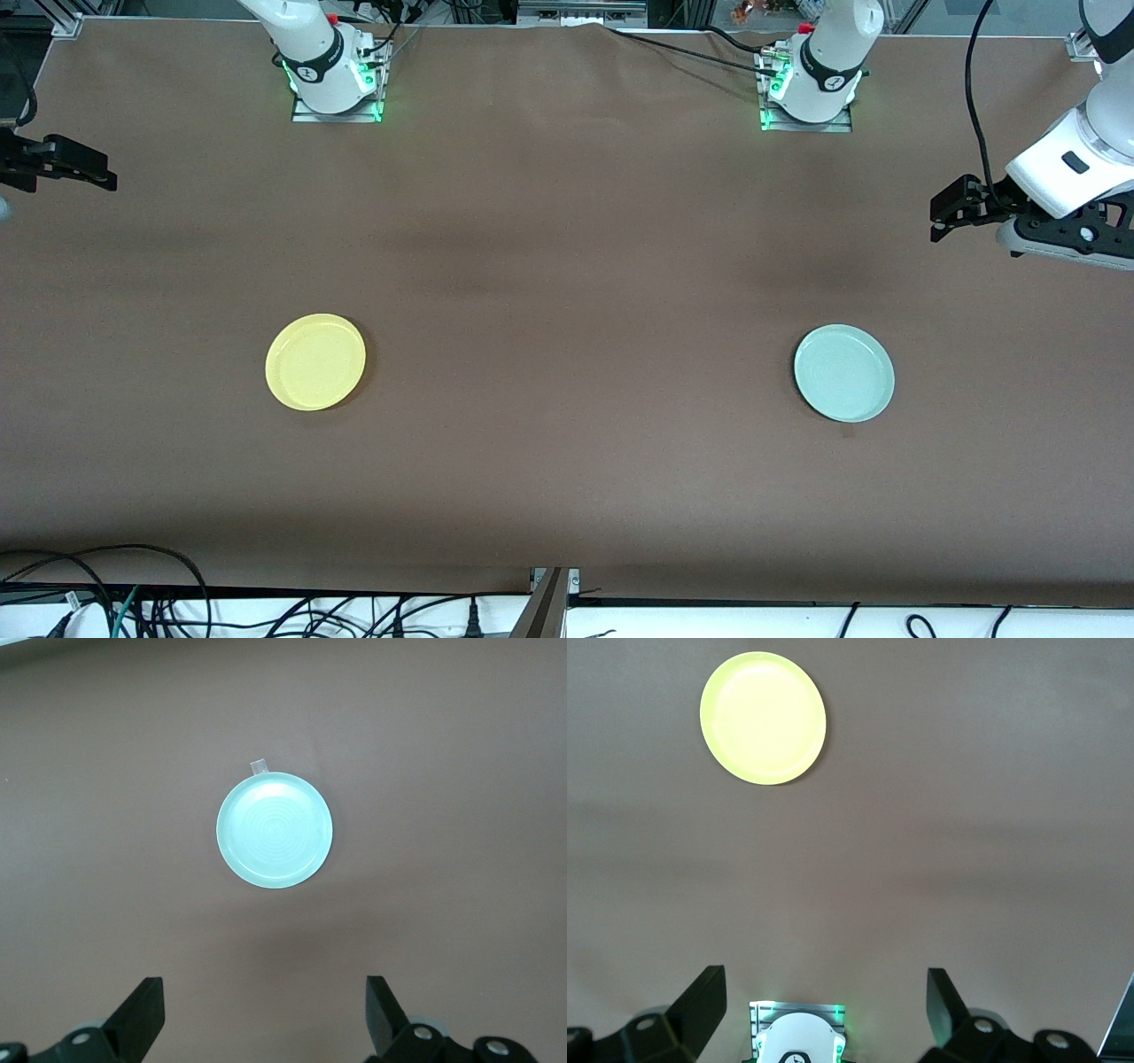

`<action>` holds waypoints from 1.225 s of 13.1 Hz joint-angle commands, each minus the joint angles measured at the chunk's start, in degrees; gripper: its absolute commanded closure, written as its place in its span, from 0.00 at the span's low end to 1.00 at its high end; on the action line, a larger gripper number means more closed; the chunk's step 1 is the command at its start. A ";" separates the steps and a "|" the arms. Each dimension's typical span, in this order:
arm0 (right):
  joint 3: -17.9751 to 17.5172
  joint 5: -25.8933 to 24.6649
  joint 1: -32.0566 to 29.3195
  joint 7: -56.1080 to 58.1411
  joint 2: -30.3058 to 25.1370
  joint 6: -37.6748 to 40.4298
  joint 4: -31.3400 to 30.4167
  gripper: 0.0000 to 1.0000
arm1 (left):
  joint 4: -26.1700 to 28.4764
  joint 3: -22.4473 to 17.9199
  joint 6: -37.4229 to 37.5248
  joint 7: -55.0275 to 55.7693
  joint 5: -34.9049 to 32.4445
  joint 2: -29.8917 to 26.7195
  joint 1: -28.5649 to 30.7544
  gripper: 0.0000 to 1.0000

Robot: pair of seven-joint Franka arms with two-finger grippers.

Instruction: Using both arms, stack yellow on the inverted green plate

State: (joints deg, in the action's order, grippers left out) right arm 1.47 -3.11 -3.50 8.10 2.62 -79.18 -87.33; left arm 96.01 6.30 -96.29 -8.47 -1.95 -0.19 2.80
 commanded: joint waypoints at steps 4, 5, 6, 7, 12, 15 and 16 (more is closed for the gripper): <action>-0.06 1.08 -0.46 0.86 0.55 0.52 1.29 0.00 | -2.32 0.20 1.64 0.30 -0.95 0.98 -0.07 0.00; -0.06 1.08 -0.46 0.86 0.55 0.52 1.29 0.00 | -2.58 0.12 1.64 0.47 -0.86 0.98 -0.07 0.00; -0.06 1.08 -0.46 0.86 0.55 0.52 1.29 0.00 | -2.76 0.11 1.64 0.30 -1.29 1.07 -0.07 0.00; -0.06 1.08 -0.46 0.86 0.55 0.52 1.29 0.00 | -2.85 0.11 1.98 0.47 -1.21 1.07 -0.07 0.00; -0.06 1.08 -0.46 0.86 0.55 0.52 1.29 0.00 | -2.94 0.20 6.47 0.21 -0.77 3.88 -0.42 0.00; -0.06 1.08 -0.55 0.86 0.55 0.43 1.29 0.00 | -4.08 0.12 6.12 -0.06 -1.56 7.39 -0.42 0.00; -0.06 1.08 -0.55 0.86 0.55 0.51 1.29 0.00 | -4.17 0.11 5.68 -0.06 -1.48 9.14 -0.08 0.00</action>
State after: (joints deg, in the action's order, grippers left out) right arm 1.47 -3.08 -3.50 8.10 2.62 -79.18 -87.32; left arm 95.24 6.33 -91.82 -8.41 -1.97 4.98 2.62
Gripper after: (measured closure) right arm 0.000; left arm 0.000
